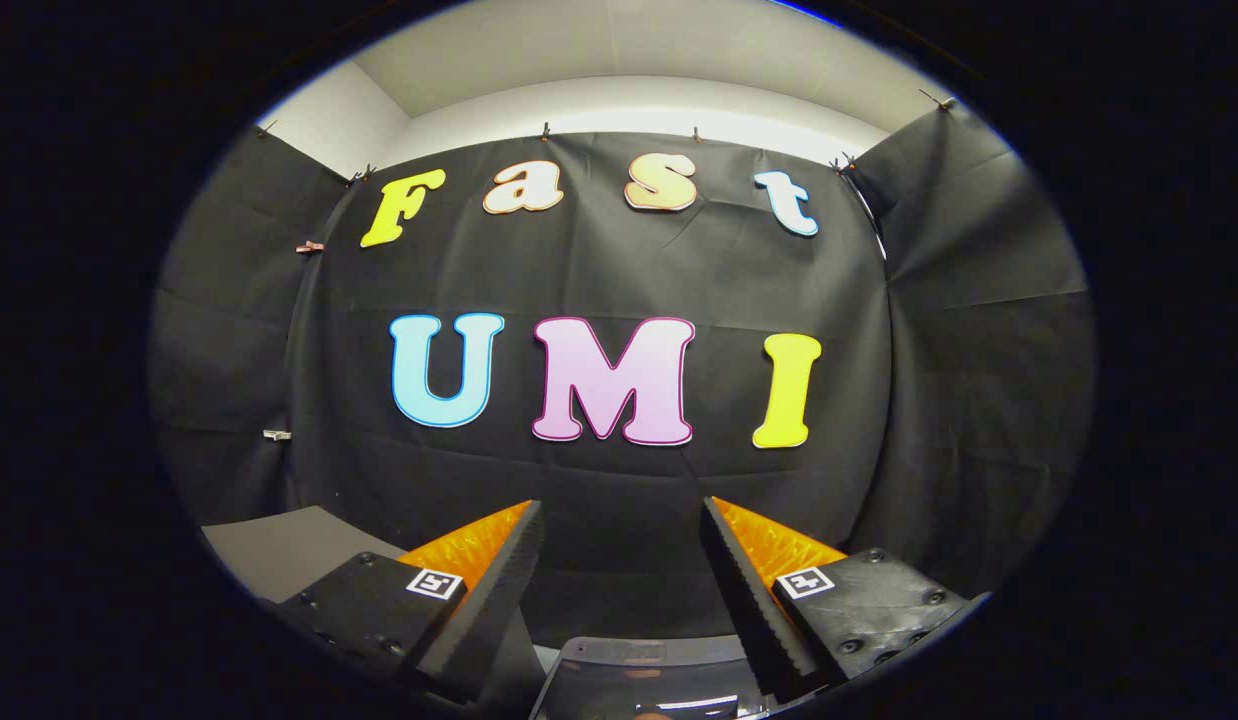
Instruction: Put the clothes into the washing machine and then close the washing machine lid.
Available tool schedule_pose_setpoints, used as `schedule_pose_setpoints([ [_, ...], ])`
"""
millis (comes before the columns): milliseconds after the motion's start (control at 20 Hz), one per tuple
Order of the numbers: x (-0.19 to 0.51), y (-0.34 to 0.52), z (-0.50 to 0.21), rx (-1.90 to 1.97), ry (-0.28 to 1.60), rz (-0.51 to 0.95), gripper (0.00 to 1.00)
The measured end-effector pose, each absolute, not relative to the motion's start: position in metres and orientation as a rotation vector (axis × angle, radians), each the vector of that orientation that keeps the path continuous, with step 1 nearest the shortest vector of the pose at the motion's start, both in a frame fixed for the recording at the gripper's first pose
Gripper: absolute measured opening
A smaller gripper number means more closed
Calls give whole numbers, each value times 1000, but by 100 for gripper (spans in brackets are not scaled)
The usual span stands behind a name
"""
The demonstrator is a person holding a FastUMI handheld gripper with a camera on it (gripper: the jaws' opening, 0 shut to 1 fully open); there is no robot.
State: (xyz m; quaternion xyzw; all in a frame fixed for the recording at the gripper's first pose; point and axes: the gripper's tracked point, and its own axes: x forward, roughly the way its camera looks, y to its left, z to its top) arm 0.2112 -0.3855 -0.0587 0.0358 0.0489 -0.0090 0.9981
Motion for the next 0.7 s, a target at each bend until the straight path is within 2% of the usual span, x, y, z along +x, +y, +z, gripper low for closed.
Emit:
schedule_pose_setpoints([
  [700,209,-381,-61,60,116,-7,98],
])
